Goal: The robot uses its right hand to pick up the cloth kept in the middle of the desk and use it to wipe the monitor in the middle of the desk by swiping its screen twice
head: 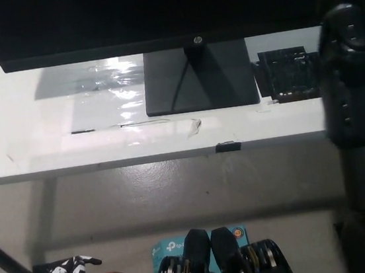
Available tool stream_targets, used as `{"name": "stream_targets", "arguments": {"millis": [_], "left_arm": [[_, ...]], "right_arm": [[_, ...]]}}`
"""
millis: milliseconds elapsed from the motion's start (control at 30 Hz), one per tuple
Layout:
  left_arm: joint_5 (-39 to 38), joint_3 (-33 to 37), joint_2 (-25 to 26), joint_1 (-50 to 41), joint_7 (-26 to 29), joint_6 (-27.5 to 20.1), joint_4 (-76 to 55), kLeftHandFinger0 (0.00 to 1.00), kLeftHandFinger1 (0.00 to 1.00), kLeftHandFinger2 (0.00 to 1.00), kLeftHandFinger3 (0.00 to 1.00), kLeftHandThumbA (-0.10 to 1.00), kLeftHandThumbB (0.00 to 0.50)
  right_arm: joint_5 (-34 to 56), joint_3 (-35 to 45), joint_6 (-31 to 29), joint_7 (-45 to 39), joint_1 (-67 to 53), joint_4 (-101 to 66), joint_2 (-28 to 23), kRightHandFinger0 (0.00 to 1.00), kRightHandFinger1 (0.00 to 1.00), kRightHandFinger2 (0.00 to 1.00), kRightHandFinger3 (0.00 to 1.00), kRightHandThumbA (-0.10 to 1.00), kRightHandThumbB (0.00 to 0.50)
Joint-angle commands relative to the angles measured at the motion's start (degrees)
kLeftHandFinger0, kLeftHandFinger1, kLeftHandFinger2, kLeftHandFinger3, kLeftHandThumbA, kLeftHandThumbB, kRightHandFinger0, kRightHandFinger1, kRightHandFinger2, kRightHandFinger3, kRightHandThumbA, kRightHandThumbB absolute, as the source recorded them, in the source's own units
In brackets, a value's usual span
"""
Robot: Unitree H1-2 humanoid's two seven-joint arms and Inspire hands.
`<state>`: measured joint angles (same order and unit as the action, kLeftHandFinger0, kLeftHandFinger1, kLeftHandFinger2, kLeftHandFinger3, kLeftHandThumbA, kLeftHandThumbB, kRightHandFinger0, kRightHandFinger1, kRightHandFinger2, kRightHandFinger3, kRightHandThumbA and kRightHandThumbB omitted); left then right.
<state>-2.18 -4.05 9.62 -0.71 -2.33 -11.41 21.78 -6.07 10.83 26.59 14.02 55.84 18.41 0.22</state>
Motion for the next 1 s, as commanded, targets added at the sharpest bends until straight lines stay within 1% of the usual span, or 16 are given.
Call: {"name": "stream_targets", "arguments": {"millis": [0,100,133,200,333,433,467,533,667,700,733,767,867,900,933,967], "left_arm": [[0.5,0.0,0.9,-0.6,-0.5,-1.1,-1.5,0.00,0.00,0.00,0.00,0.73,0.500],[0.1,-0.1,0.9,-0.7,-0.6,-0.2,-1.8,0.00,0.00,0.00,0.00,0.73,0.500],[0.1,0.0,0.9,-0.6,-0.8,-0.8,-1.5,0.00,0.00,0.00,0.00,0.74,0.500],[0.7,0.3,0.6,-0.4,-0.5,-1.3,-1.0,0.00,0.00,0.00,0.00,0.75,0.500],[0.4,0.2,0.5,-0.6,-0.5,-0.2,-1.7,0.00,0.00,0.00,0.00,0.73,0.500],[0.6,0.2,0.4,-0.7,-0.3,0.2,-2.2,0.00,0.00,0.00,0.00,0.74,0.500],[0.8,0.2,0.5,-0.6,-0.1,-0.3,-1.7,0.00,0.00,0.00,0.00,0.75,0.500],[0.2,0.1,0.4,-0.5,-0.5,-0.3,-1.5,0.00,0.00,0.00,0.00,0.74,0.500],[1.3,0.5,-0.2,-0.8,0.3,-1.6,-1.0,0.00,0.00,0.00,0.00,0.76,0.500],[0.9,0.4,-0.2,-0.8,0.2,-1.6,-0.9,0.00,0.00,0.00,0.00,0.76,0.500],[1.1,0.4,-0.3,-0.7,0.4,-1.7,-0.8,0.00,0.00,0.00,0.00,0.75,0.500],[1.0,0.3,-0.3,-0.7,0.4,-1.7,-0.8,0.00,0.00,0.00,0.00,0.75,0.500],[1.3,0.5,-0.4,-0.8,0.5,-1.3,-0.8,0.00,0.00,0.00,0.00,0.77,0.500],[1.1,0.5,-0.5,-0.9,0.2,-1.2,-1.2,0.00,0.00,0.00,0.00,0.76,0.500],[1.2,0.6,-0.3,-0.9,0.1,-1.7,-1.1,0.00,0.00,0.00,0.00,0.78,0.500],[1.2,0.6,-0.3,-0.9,0.1,-1.8,-1.1,0.00,0.00,0.00,0.00,0.78,0.500]], "right_arm": [[-2.8,-1.6,0.3,2.4,5.2,0.3,1.9,0.00,0.00,0.08,0.12,-0.10,0.166],[-3.8,-2.9,0.3,2.0,6.1,0.8,3.2,0.00,0.00,0.06,0.10,-0.10,0.174],[-4.1,-4.1,0.3,1.8,6.3,0.9,3.5,0.00,0.00,0.05,0.02,-0.10,0.179],[-4.7,-5.5,0.3,1.9,6.7,1.0,4.0,0.00,0.00,0.07,0.01,-0.10,0.162],[-5.0,-7.1,0.3,2.6,8.1,2.8,4.6,0.00,0.00,0.15,0.03,-0.10,0.179],[-4.8,-7.0,0.3,3.7,10.4,5.7,5.4,0.00,0.00,0.10,0.02,-0.10,0.170],[-5.0,-7.0,0.3,4.9,12.2,7.7,6.1,0.00,0.00,0.01,0.05,-0.10,0.132],[-4.1,-6.2,0.3,6.4,14.8,10.7,7.2,0.00,0.00,0.00,0.00,-0.10,0.156],[-3.6,-5.9,-1.6,8.0,16.9,14.1,8.2,0.00,0.00,0.00,0.00,-0.10,0.175],[-3.8,-6.1,-2.1,8.3,17.4,14.9,8.4,0.00,0.00,0.02,0.02,-0.10,0.169],[-4.0,-6.4,-2.7,8.8,18.2,16.1,8.8,0.00,0.00,0.05,0.20,-0.10,0.164],[-4.0,-6.4,-3.0,9.2,18.8,17.1,9.2,0.00,0.00,0.05,0.22,-0.10,0.163],[-4.8,-7.4,-3.7,9.6,18.9,17.6,9.2,0.00,0.00,0.12,0.21,-0.10,0.146],[-4.8,-7.5,-3.8,9.7,18.7,17.4,9.1,0.00,0.00,0.15,0.12,-0.10,0.158],[-5.0,-7.9,-3.7,9.6,18.4,17.1,8.9,0.00,0.00,0.17,0.19,-0.10,0.159],[-5.0,-7.9,-3.7,9.6,18.4,17.1,8.9,0.00,0.00,0.16,0.19,-0.10,0.166]]}}
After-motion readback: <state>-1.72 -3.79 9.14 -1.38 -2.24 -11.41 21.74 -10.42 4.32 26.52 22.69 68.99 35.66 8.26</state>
